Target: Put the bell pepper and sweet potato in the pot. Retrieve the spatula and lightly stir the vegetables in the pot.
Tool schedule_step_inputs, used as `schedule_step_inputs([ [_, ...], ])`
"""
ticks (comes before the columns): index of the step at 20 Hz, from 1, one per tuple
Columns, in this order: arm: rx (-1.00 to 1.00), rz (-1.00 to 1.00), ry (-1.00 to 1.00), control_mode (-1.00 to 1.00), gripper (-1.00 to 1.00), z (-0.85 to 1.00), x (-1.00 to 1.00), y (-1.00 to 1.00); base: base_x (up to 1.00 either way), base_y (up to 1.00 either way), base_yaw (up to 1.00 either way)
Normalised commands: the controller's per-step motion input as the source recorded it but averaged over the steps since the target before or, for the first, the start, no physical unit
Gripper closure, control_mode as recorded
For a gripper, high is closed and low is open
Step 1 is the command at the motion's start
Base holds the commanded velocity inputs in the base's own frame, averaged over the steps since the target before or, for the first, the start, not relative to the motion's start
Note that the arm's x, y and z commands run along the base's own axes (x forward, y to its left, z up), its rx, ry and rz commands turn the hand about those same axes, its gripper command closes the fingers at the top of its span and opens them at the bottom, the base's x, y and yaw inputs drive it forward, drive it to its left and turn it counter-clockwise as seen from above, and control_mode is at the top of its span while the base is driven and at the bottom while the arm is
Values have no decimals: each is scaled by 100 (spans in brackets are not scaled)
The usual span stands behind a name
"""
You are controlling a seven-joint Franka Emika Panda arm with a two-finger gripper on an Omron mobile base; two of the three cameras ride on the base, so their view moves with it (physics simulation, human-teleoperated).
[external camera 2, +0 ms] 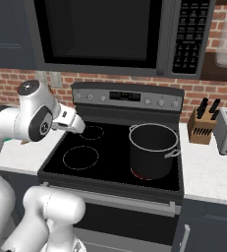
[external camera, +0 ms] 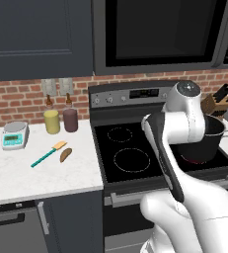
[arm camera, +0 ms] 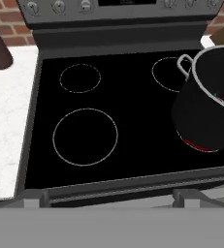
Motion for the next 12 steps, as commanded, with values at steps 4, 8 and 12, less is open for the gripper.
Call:
schedule_step_inputs([
  [4,0,9,16,-100,-100,-24,18,100,0,0,0],
  [8,0,6,13,-100,-100,-37,17,100,0,0,0],
  [12,0,3,12,-100,-100,-41,19,100,0,0,0],
])
